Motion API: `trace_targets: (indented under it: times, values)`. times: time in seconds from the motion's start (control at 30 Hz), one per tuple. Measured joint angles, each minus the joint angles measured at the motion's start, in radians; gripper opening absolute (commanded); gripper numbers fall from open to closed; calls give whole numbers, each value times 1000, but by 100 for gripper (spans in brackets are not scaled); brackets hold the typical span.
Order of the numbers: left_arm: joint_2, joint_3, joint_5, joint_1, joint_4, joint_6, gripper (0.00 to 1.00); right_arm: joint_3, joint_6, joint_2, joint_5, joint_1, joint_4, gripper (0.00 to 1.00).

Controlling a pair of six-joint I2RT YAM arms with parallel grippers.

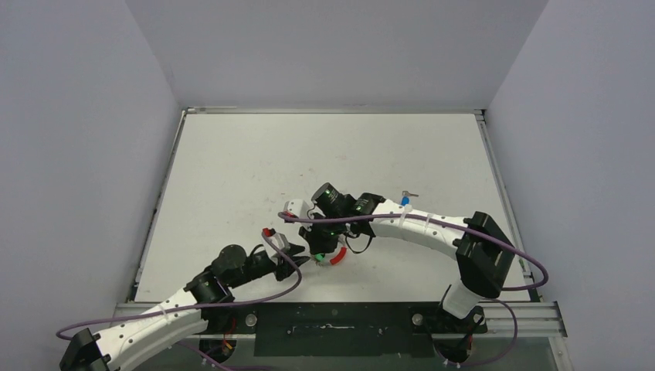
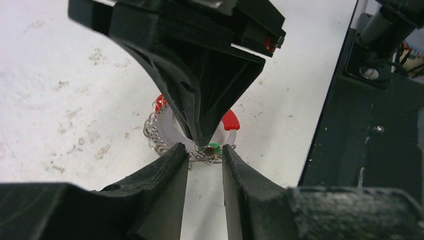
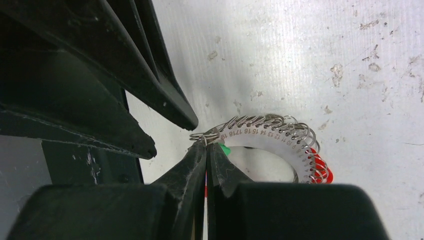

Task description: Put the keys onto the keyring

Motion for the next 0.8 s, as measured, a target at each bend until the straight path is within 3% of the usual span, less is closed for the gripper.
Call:
trace_targets:
  times: [0.37, 0.8]
  values:
    - [-51, 5, -136, 0, -203, -198, 28, -154, 168, 56, -50, -53, 221, 0]
    - [222, -5, -229, -10, -76, -324, 28, -225, 311, 159, -69, -101, 424, 0]
